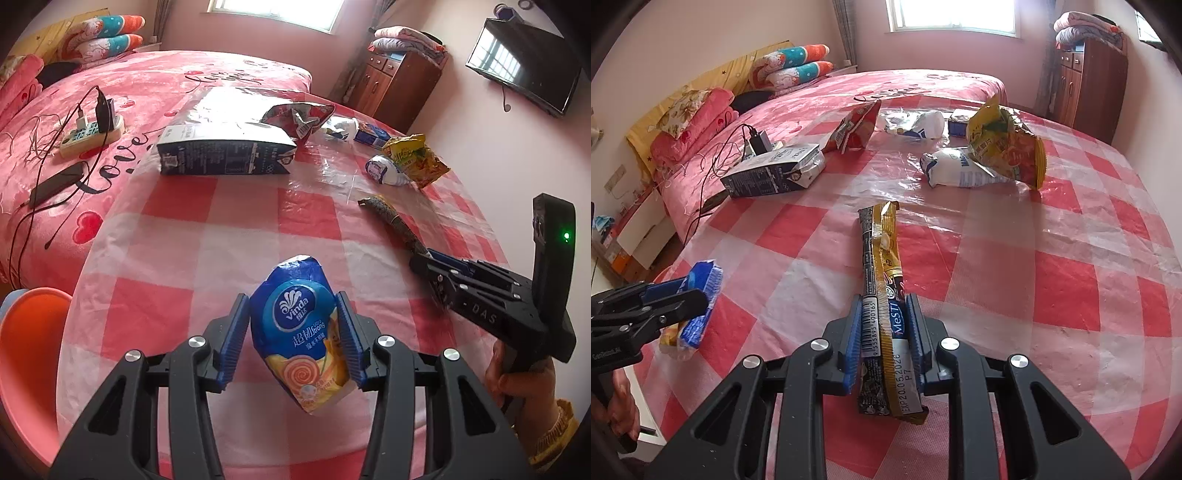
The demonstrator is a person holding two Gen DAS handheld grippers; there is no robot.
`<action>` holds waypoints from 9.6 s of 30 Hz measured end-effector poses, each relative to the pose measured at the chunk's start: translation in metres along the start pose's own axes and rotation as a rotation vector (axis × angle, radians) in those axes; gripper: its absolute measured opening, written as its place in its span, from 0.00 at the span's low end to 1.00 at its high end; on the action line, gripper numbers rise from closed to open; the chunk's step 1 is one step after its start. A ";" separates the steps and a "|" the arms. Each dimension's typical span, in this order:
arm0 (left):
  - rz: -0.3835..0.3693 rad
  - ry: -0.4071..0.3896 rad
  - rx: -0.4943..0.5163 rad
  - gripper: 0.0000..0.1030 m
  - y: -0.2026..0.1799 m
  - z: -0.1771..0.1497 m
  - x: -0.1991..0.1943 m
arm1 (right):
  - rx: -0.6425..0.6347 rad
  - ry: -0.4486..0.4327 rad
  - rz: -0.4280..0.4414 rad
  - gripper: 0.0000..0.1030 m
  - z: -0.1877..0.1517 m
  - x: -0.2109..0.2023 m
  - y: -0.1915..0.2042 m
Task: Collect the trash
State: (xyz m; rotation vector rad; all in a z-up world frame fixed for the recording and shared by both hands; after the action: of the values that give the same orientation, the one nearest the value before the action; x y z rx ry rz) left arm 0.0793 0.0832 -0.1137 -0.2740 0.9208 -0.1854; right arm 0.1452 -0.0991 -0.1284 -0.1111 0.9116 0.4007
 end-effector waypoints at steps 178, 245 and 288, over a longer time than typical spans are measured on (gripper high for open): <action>-0.006 0.153 -0.126 0.67 -0.014 0.195 0.166 | 0.075 0.200 0.226 0.53 0.171 0.113 -0.122; -0.266 0.102 -0.094 0.35 -0.073 0.068 0.080 | -0.119 0.121 0.043 0.80 0.201 0.113 -0.041; -0.282 0.079 -0.087 0.34 -0.050 0.041 0.044 | -0.084 0.043 0.015 0.73 0.149 0.057 -0.019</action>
State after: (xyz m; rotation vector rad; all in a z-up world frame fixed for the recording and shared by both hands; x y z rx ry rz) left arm 0.1364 0.0300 -0.1080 -0.4798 0.9673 -0.4191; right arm 0.2949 -0.0606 -0.0832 -0.1905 0.9389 0.4524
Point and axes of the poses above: each gripper's, at about its wrist camera, not at the fingertips, and x roughly the way its jaws point, y to its left, z to its top, the point moved 5 cm from there along x, roughly the way its jaws point, and after that the axes turned 2 degrees about -z, right-handed, at the moved point
